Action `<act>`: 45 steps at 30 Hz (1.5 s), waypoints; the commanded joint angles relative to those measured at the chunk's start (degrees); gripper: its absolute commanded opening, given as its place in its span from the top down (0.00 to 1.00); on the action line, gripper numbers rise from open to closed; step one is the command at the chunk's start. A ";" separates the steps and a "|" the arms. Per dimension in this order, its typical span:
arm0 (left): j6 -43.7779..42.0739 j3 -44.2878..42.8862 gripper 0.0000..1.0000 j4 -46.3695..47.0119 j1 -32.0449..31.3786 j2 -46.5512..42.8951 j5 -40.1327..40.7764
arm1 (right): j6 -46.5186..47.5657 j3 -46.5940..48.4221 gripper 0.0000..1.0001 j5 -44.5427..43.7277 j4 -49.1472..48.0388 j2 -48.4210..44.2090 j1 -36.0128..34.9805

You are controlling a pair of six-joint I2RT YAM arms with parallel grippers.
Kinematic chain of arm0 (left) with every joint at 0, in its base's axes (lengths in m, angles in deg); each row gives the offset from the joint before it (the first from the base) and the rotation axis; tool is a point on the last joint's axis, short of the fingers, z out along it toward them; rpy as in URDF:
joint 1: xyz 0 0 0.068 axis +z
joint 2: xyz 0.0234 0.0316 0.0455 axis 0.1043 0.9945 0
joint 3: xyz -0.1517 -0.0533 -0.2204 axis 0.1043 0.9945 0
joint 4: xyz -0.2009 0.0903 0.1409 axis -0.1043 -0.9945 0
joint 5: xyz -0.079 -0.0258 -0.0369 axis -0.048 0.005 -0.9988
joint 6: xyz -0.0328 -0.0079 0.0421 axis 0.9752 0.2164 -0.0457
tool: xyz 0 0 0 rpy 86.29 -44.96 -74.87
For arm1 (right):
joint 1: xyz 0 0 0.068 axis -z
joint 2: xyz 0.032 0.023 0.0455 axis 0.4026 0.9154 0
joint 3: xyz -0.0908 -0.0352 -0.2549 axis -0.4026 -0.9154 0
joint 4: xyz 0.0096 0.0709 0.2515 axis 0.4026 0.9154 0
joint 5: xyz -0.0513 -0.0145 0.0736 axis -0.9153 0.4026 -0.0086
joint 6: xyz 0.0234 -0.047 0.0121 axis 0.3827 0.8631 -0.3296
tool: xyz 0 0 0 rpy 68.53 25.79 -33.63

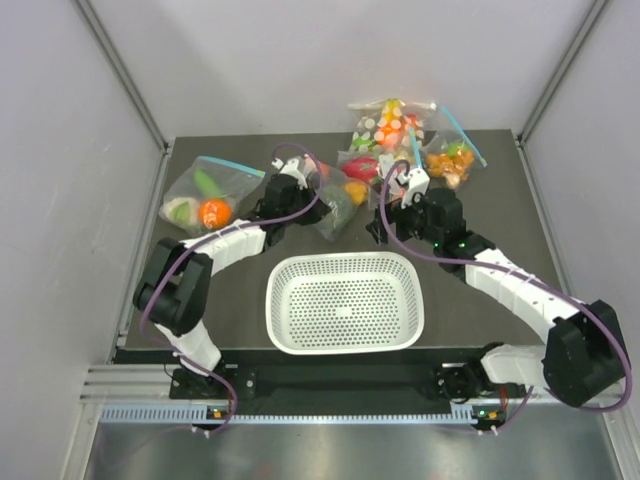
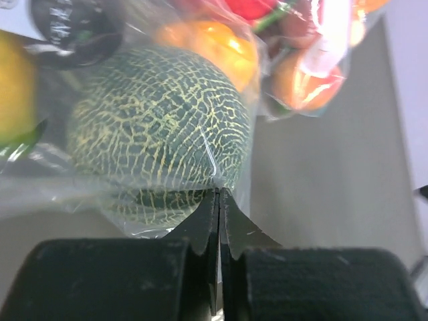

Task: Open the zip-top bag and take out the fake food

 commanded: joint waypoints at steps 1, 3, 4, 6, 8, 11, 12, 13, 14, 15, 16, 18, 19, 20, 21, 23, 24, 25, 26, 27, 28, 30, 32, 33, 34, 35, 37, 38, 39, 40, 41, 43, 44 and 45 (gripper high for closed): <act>6.84 -2.80 1.00 9.07 -1.58 4.36 -4.07 | -1.84 2.65 0.00 -2.42 -6.93 0.71 -2.93; 8.35 -4.03 1.00 10.83 -2.46 6.21 -5.04 | -2.37 1.51 0.00 -3.82 -9.04 1.33 -4.96; 9.48 -4.39 1.00 11.53 -2.73 6.74 -5.04 | -2.89 1.07 0.00 -4.44 -11.14 1.59 -5.49; 10.46 -5.62 1.00 13.29 -3.60 8.05 -5.30 | -3.60 -0.16 0.00 -6.28 -13.18 2.73 -6.37; 11.69 -6.67 1.00 14.17 -3.96 8.76 -5.66 | -4.65 -0.69 0.00 -7.08 -14.85 4.83 -6.46; 12.57 -7.20 1.00 15.49 -4.66 9.55 -5.83 | -4.92 -0.95 0.02 -7.43 -16.26 7.99 -6.55; 12.75 -7.38 1.00 15.76 -4.84 9.82 -5.83 | -4.74 -0.87 0.03 -7.96 -16.70 8.79 -6.55; 13.01 -7.47 1.00 15.93 -4.93 9.91 -5.92 | -4.66 -0.95 0.03 -8.48 -16.96 9.67 -6.55; 13.19 -7.81 1.00 15.94 -4.93 10.08 -6.35 | -4.66 -1.13 0.04 -8.49 -17.14 11.07 -6.55; 13.19 -7.99 1.00 15.94 -5.01 10.26 -6.36 | -4.22 -1.30 0.04 -10.49 -17.75 11.70 -6.46; 13.10 -8.17 1.00 15.94 -5.01 10.26 -6.36 | -4.13 -1.48 0.04 -11.03 -18.19 12.40 -6.55; 12.84 -8.61 1.00 15.85 -5.01 10.26 -6.27 | -3.60 -1.83 0.04 -12.26 -18.63 13.98 -6.55; 12.57 -8.78 1.00 15.33 -5.01 10.17 -6.27 | -3.43 -1.83 0.04 -12.88 -18.55 14.51 -6.46; 12.40 -9.13 1.00 15.15 -5.01 10.17 -6.36 | -3.34 -1.83 0.04 -13.41 -18.63 15.21 -6.46; 12.22 -9.40 1.00 14.88 -5.01 10.35 -6.62 | -3.08 -1.92 0.04 -14.02 -18.81 15.48 -6.38; 11.78 -10.01 1.00 14.27 -5.01 10.52 -6.89 | -2.81 -2.09 0.03 -14.64 -19.42 16.01 -6.20; 11.69 -10.19 1.00 14.01 -5.10 10.61 -7.23 | -2.37 -2.09 0.03 -15.08 -19.51 16.18 -6.11; 11.17 -10.28 1.00 13.74 -5.01 10.61 -7.24 | -2.28 -2.18 0.03 -15.08 -20.04 16.27 -6.02; 10.99 -10.63 1.00 13.22 -5.01 10.70 -7.33 | -2.11 -2.27 0.03 -15.08 -20.39 16.62 -5.76; 10.90 -10.72 1.00 13.21 -5.01 10.79 -7.76 | -1.85 -2.36 0.02 -14.56 -21.18 16.88 -5.32; 10.38 -10.81 1.00 13.21 -5.01 10.79 -8.20 | -1.93 -2.27 0.02 -14.21 -21.45 17.84 -4.88; 10.29 -11.16 1.00 12.95 -5.01 10.79 -8.73 | -2.02 -2.09 0.07 -11.24 -22.32 18.90 -3.48; 9.94 -11.16 1.00 12.95 -5.01 10.61 -9.70 | -2.02 -2.80 0.20 -9.20 -23.73 19.96 -2.77; 9.76 -11.07 1.00 12.95 -5.01 10.44 -9.87 | -2.02 -3.06 0.24 -6.67 -25.04 20.22 -2.25; 9.32 -10.98 1.00 12.95 -5.01 10.26 -10.05 | -2.11 -3.24 0.27 -5.60 -25.40 20.66 -1.98; 9.15 -10.72 1.00 12.95 -5.01 10.09 -10.31 | -2.11 -3.15 0.30 -4.72 -25.66 21.36 -1.81; 8.62 -10.19 1.00 13.21 -5.01 9.30 -10.66 | -2.02 -3.06 0.39 -2.87 -26.45 22.59 -1.54; 8.36 -10.10 1.00 13.21 -5.01 8.86 -11.10 | -2.02 -3.15 0.43 -2.52 -26.98 22.77 -1.37; 8.09 -10.02 1.00 12.95 -4.93 8.51 -11.28 | -1.93 -3.24 0.49 -1.90 -27.94 23.04 -1.10; 7.39 -9.67 0.96 12.60 -4.93 8.24 -11.37 | -2.02 -3.24 0.51 -1.46 -28.30 23.47 -0.93; 6.95 -9.58 0.86 11.99 -4.67 7.28 -11.28 | -2.02 -3.24 0.53 -1.11 -28.56 23.65 -0.84; 5.28 -8.53 0.62 9.54 -4.14 5.79 -10.58 | -2.37 -2.89 0.67 -0.14 -29.01 24.00 -0.49; 4.75 -7.83 0.41 8.74 -3.35 3.78 -9.36 | -2.80 -2.62 0.95 -0.23 -28.92 24.18 -0.22; 3.79 -7.04 0.36 8.12 -2.74 2.54 -8.74 | -3.24 -2.36 1.00 -0.31 -28.74 24.36 0.04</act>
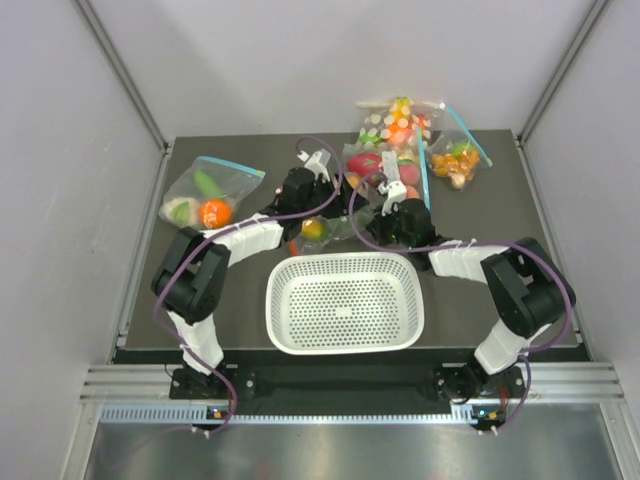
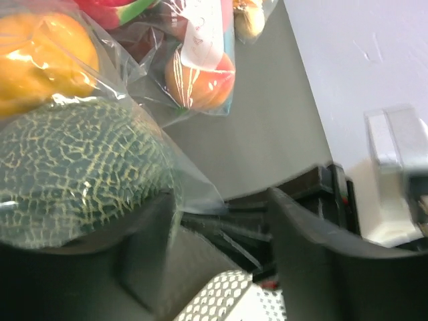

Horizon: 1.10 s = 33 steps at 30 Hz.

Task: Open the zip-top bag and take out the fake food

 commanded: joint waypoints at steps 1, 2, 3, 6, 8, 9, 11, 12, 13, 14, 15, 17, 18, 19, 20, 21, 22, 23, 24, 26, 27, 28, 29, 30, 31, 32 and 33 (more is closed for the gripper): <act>-3.65 3.43 0.32 -2.39 2.43 -7.89 2.00 | -0.91 1.22 1.00 2.13 -4.29 0.71 1.29; -4.09 4.58 0.28 -3.01 3.91 -10.78 2.87 | -1.17 1.66 1.00 2.31 -4.20 0.88 1.46; -5.05 5.81 0.27 -3.37 4.71 -12.37 4.45 | -2.04 2.02 1.00 2.40 -3.67 0.97 1.90; -6.81 11.61 0.25 -5.56 7.35 -18.44 10.84 | -4.16 3.95 1.00 2.66 -1.74 1.59 3.13; -7.17 16.71 0.23 -5.83 8.67 -22.05 14.12 | -5.65 5.27 1.00 3.79 -1.21 2.29 4.18; -6.82 18.20 0.23 -5.92 9.02 -23.02 16.57 | -6.27 5.97 1.00 4.15 -1.03 2.55 4.54; -6.38 21.37 0.23 -6.53 9.81 -24.25 17.47 | -6.97 6.94 1.00 5.64 -0.33 3.96 5.50; -6.20 21.99 0.23 -7.15 9.99 -24.17 19.73 | -7.15 8.16 1.00 5.91 0.28 4.48 5.77; -6.03 22.52 0.23 -7.93 9.99 -24.08 21.76 | -7.33 8.78 1.00 6.35 0.72 5.79 6.12; -5.85 22.61 0.23 -9.42 9.90 -23.99 23.08 | -7.76 9.40 1.00 7.48 1.33 6.42 6.91; -5.67 22.96 0.23 -10.39 9.99 -23.99 24.31 | -8.29 10.10 1.00 8.19 1.34 7.55 7.35; -5.50 23.75 0.23 -11.37 10.43 -24.34 27.75 | -9.87 10.54 1.00 10.73 1.17 8.26 8.66; -5.32 25.06 0.23 -11.02 10.61 -24.69 28.63 | -10.14 10.72 1.00 11.35 0.99 8.70 8.93; -5.32 25.86 0.23 -10.50 11.48 -25.22 28.89 | -10.40 10.72 1.00 11.62 0.82 8.71 9.11; -5.06 26.65 0.23 -9.62 12.09 -25.31 27.94 | -10.40 10.72 1.00 11.71 0.81 8.88 9.11; -4.88 27.61 0.23 -8.31 12.88 -25.05 26.63 | -10.49 10.55 1.00 11.71 0.81 8.80 9.20; -4.79 27.80 0.23 -7.69 14.20 -23.83 24.96 | -10.49 10.46 1.00 11.80 0.81 8.71 9.11; -4.62 27.80 0.23 -7.24 14.73 -23.03 21.38 | -10.40 10.37 1.00 11.71 0.81 8.53 9.11; -4.97 27.62 0.23 -5.59 14.91 -22.24 19.69 | -10.40 10.19 1.00 11.71 0.81 8.27 9.11; -4.97 27.54 0.23 -3.29 14.91 -19.87 13.91 | -10.23 10.02 1.00 11.36 1.16 8.01 9.29; -4.71 27.01 0.23 -2.33 14.91 -18.99 12.39 | -10.14 9.84 1.00 11.27 1.34 7.66 9.37; -4.27 26.66 0.23 -1.01 14.91 -17.07 11.50 | -10.05 9.75 1.00 11.10 1.51 7.39 9.37; -3.66 26.22 0.23 -0.65 14.91 -16.09 10.89 | -9.88 9.67 1.00 11.10 1.69 7.22 9.46; -3.30 25.35 0.23 -0.65 14.91 -15.12 10.45 | -9.96 9.32 1.00 11.18 1.78 6.69 9.46; -3.04 24.99 0.23 -0.65 15.00 -13.37 10.35 | -9.70 8.97 1.00 11.19 1.95 6.25 9.64; -2.25 24.73 0.23 -0.30 15.09 -12.57 10.00 | -9.61 8.70 1.00 11.19 2.04 5.90 9.64; -1.64 24.81 0.23 0.66 15.18 -11.96 8.26 | -9.44 8.61 1.00 11.10 2.22 5.20 9.64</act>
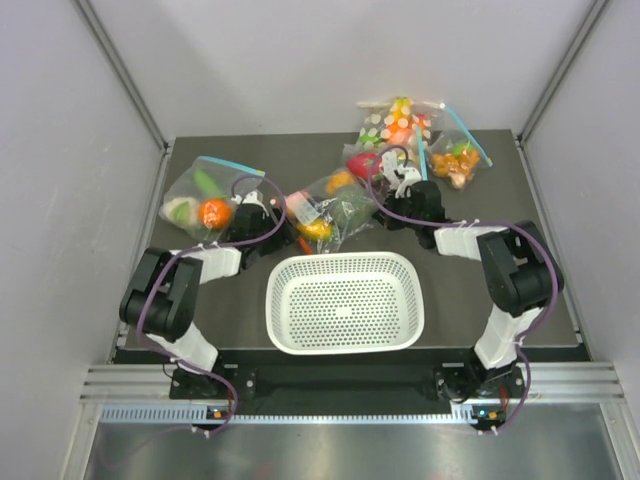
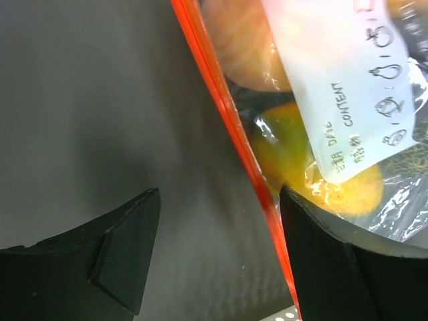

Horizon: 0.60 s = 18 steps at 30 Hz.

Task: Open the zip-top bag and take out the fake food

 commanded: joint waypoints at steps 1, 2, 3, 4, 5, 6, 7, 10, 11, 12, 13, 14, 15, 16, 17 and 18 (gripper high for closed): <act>2.74 -2.01 0.23 6.92 0.42 3.32 -6.11 | 0.66 0.15 1.00 0.48 -0.08 -3.20 0.68; 3.62 -1.83 0.24 9.37 0.42 4.03 -7.17 | 1.01 0.15 1.00 -0.05 0.36 -3.38 0.68; 4.84 -2.01 0.25 10.17 0.42 5.43 -8.92 | 1.19 0.06 1.00 -0.23 0.54 -3.73 0.68; 5.46 -2.27 0.25 10.09 0.51 6.05 -9.11 | 1.62 0.06 1.00 -0.32 0.71 -3.82 0.76; 5.91 -2.44 0.25 10.53 0.43 6.58 -9.11 | 1.72 -0.02 1.00 -0.23 0.89 -3.99 0.76; 6.08 -2.27 0.25 11.32 0.42 7.20 -9.11 | 1.72 -0.20 1.00 -0.32 0.98 -4.17 0.76; 6.43 -2.01 0.25 12.11 0.42 7.38 -9.29 | 1.98 -0.29 1.00 -0.32 0.98 -4.34 0.85; 8.19 -1.04 0.25 17.89 0.42 8.52 -11.04 | 2.24 -0.46 1.00 -0.67 1.24 -4.61 0.76; 10.02 -0.52 0.25 19.74 0.42 8.69 -12.00 | 2.51 -0.38 1.00 -0.76 1.42 -4.61 1.03; 10.74 0.44 0.26 23.42 0.42 8.78 -12.27 | 2.51 -0.38 1.00 -0.67 1.42 -4.52 0.94; 11.44 0.98 0.26 24.93 0.42 8.52 -12.54 | 2.60 -0.38 1.00 -0.76 1.68 -4.52 0.94; 12.32 1.42 0.27 25.99 0.42 8.52 -12.19 | 2.77 -0.38 1.00 -0.76 1.77 -4.43 0.94; 12.59 1.77 0.27 26.78 0.42 8.43 -12.01 | 2.86 -0.55 1.00 -0.76 1.68 -4.69 0.94; 12.59 1.60 0.30 27.05 0.42 8.61 -11.84 | 2.77 -0.55 1.00 -0.76 1.77 -4.70 0.85; 12.76 0.90 0.35 27.06 0.42 8.96 -12.18 | 2.95 -0.73 1.00 -0.67 1.77 -4.78 0.85; 12.94 0.55 0.40 27.14 0.42 9.92 -12.54 | 2.95 -0.81 1.00 -0.76 1.77 -4.96 0.85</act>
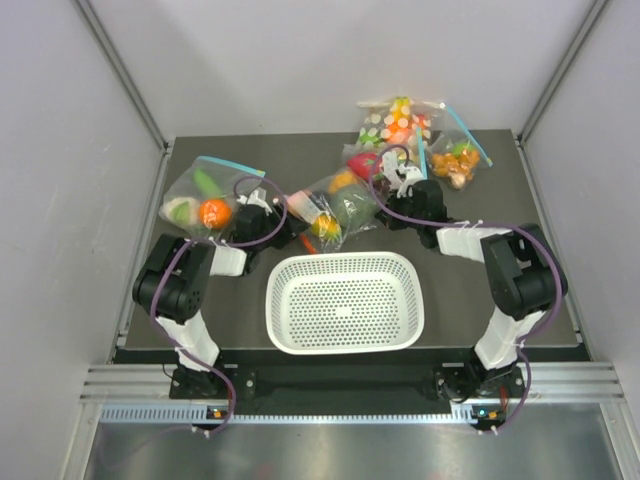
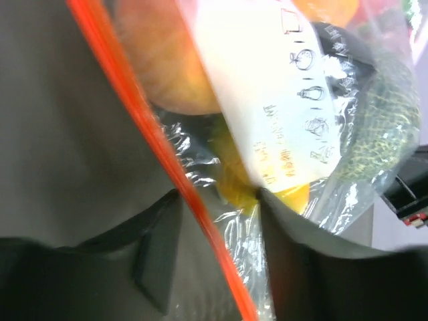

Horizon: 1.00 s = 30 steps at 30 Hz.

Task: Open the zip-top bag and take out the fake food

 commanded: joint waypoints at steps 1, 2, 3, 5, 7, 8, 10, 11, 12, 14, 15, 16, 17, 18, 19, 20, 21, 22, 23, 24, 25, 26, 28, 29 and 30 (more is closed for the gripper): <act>2.27 -0.92 0.49 9.13 0.03 1.81 -2.35 | 1.35 -0.81 1.00 -0.01 -0.90 -3.32 0.57; 3.15 -1.10 0.66 10.01 0.03 2.34 -3.14 | 1.35 -0.90 1.00 0.07 -0.81 -3.41 0.48; 3.85 -1.10 0.77 10.89 0.03 3.22 -4.02 | 1.53 -0.99 1.00 -0.01 -0.81 -3.67 0.57; 5.52 -0.75 0.92 13.61 0.12 3.49 -4.55 | 1.88 -1.08 1.00 -0.10 -0.11 -4.11 0.48; 7.10 0.13 1.00 15.37 0.12 2.79 -4.64 | 2.67 -0.82 0.96 -0.71 1.03 -4.99 0.57; 7.63 0.39 1.00 16.86 0.12 2.35 -4.82 | 3.11 -0.12 0.94 -0.89 1.73 -5.69 0.48; 8.69 0.40 1.00 17.84 0.12 0.42 -5.26 | 4.42 0.85 0.84 -1.24 4.27 -6.66 0.57; 9.74 0.22 1.00 18.71 0.12 -0.37 -5.17 | 4.86 1.81 0.79 -1.59 5.07 -7.18 0.48; 10.01 -0.13 1.00 18.81 -0.05 -2.29 -5.00 | 5.48 2.34 0.75 -2.20 5.86 -8.58 0.48; 9.14 -2.23 1.00 16.80 -0.49 -4.50 -3.86 | 7.67 4.09 0.65 -4.58 8.67 -10.17 -0.04; 8.09 -3.37 1.00 12.17 -1.19 -6.77 -3.24 | 9.16 4.63 0.61 -5.54 10.25 -11.74 -0.31; 6.95 -4.52 1.00 9.60 -1.72 -7.75 -1.67 | 9.87 5.07 0.53 -7.20 10.88 -12.54 -0.92; 4.76 -7.05 1.00 7.49 -2.25 -8.72 -1.05 | 10.57 5.77 0.49 -8.00 11.32 -13.33 -1.36; 4.13 -8.12 1.00 4.34 -2.95 -10.03 -0.52 | 11.19 6.12 0.47 -8.71 11.76 -14.82 -1.89; 3.77 -8.91 1.00 3.61 -3.13 -10.48 -0.25 | 12.50 6.48 0.43 -9.76 12.37 -15.71 -2.94; 4.03 -9.97 1.00 2.99 -3.13 -10.83 -0.07 | 13.12 7.00 0.42 -10.29 12.72 -17.02 -3.56; 4.30 -10.41 1.00 2.73 -3.22 -11.62 -0.07 | 13.74 7.18 0.39 -11.08 12.90 -17.73 -4.35; 4.82 -10.68 1.00 1.94 -3.22 -11.97 0.01 | 15.14 7.44 0.36 -12.91 13.25 -18.52 -6.27; 5.00 -11.20 1.00 1.67 -3.22 -12.41 -0.07 | 15.85 7.88 0.34 -14.06 13.34 -19.14 -7.42; 5.26 -11.29 1.00 1.67 -3.39 -13.29 0.10 | 16.03 8.23 0.34 -15.29 13.78 -20.53 -8.65; 5.61 -11.29 1.00 1.23 -3.48 -13.73 0.28 | 18.90 8.50 0.33 -18.00 14.22 -21.16 -11.27; 5.53 -11.64 1.00 0.88 -3.57 -14.26 0.54 | 19.36 8.59 0.32 -18.81 14.22 -22.73 -12.43; 4.83 -12.17 1.00 -0.78 -4.01 -15.31 1.16 | 19.11 8.33 0.31 -19.00 13.09 -24.32 -14.45; 4.56 -12.87 1.00 -2.36 -4.19 -15.84 1.24 | 18.84 7.89 0.31 -18.48 12.64 -25.89 -14.81; 4.13 -13.40 1.00 -3.42 -4.45 -16.02 1.42 | 18.58 7.28 0.30 -17.43 11.42 -26.61 -15.68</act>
